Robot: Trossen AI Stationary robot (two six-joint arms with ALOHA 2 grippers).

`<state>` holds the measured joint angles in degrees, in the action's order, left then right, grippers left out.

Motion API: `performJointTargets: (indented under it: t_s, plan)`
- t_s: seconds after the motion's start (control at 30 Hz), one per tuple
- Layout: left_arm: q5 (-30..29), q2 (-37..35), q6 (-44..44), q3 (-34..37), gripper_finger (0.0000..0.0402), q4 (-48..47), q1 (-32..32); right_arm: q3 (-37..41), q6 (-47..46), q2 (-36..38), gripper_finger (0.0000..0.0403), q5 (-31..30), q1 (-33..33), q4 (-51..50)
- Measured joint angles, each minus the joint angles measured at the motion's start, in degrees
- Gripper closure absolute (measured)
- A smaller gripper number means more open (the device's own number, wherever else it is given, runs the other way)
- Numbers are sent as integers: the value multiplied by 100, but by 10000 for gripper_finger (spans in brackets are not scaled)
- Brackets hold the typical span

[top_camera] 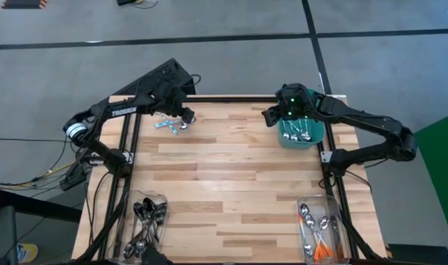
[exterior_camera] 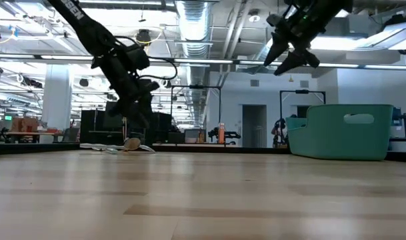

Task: Sort silverware by color (type)
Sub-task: Put the orange spoon into the right transparent bin

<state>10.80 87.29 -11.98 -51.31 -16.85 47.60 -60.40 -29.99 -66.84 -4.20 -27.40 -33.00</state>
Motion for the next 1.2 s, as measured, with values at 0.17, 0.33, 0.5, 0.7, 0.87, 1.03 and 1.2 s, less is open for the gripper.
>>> performJointTargets:
  t_s: [0.17,0.33,0.5,0.7,0.87,1.03,1.2]
  plan:
    - [-716,-18,-113,-220,223,-529,3,0,1,-11,171,3,-7,13]
    - [-1007,-14,-1180,-243,223,-853,24,0,1,1,173,-1,-28,5]
    - [-1015,-14,-1610,-360,223,-1022,19,0,-1,2,173,-3,-133,5]
    - [-1107,-14,-1744,-977,223,-1680,-89,0,-1,4,173,-3,-189,3]
    - [-1650,-2,-1589,-1292,223,-1712,-332,0,-1,4,173,-4,-216,5]
    - [-1368,122,-834,-1316,223,-1867,-612,0,-290,3,173,188,-214,5]
    - [-1138,261,100,-1310,223,-2381,-1034,7,-623,-152,173,354,-153,-22]
